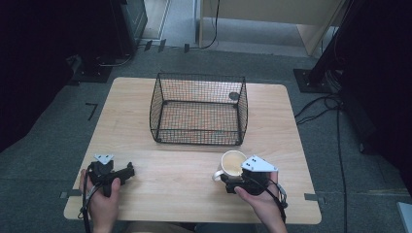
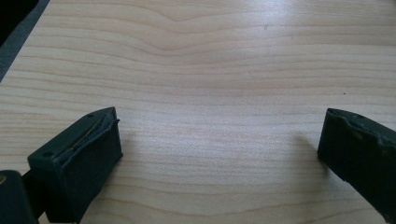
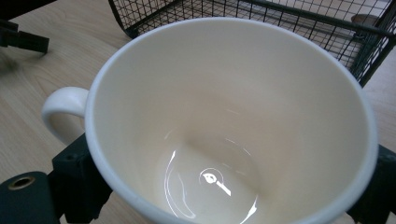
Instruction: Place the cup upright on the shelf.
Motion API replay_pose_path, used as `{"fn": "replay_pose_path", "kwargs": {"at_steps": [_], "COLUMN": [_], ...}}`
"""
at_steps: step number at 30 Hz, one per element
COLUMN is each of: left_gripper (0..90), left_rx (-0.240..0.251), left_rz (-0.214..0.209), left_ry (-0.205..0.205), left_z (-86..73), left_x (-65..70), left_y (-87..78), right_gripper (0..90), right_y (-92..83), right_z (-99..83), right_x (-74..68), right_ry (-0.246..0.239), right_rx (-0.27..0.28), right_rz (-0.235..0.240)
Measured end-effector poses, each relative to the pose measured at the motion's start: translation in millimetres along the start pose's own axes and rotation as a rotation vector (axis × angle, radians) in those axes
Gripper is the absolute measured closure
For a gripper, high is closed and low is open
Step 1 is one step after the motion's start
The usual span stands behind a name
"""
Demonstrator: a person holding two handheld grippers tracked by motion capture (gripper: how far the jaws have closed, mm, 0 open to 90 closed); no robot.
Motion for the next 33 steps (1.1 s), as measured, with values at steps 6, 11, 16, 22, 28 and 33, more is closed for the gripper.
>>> {"fn": "replay_pose_path", "kwargs": {"at_steps": [6,11,16,22,28,33], "left_gripper": [0.0,0.0,0.0,0.0,0.0,0.0], "left_rx": [-0.001,-0.001,-0.001,-0.002,-0.003,-0.001], "left_rz": [-0.005,-0.005,-0.005,-0.006,-0.007,-0.007], "left_ry": [0.005,0.004,0.004,0.006,0.008,0.007], "left_z": [0.0,0.0,0.0,0.0,-0.1,0.0], "left_x": [0.4,0.5,0.4,0.6,0.6,0.7], "left_y": [-0.1,0.0,0.0,-0.1,-0.2,-0.1], "right_gripper": [8.1,8.0,8.1,8.1,8.1,8.1], "right_y": [3.0,7.2,10.4,14.6,19.5,23.3], "right_z": [14.7,25.1,34.3,46.0,52.8,64.4], "right_x": [-0.6,-2.0,-3.0,-4.8,-5.7,-8.6], "right_ry": [0.005,0.002,0.001,-0.007,-0.012,-0.012], "right_rx": [0.013,0.014,0.018,0.020,0.018,0.027], "right_rz": [0.010,0.017,0.027,0.033,0.036,0.049]}}
Point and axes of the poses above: each handheld gripper's, and its own axes: y roughly forward along the jaws, z roughly out of its top, x roughly to its right, the point moved 5 cm from there along y, roughly forward along the jaws, and after that the axes turned 3 degrees about x, right-handed, at the moved point
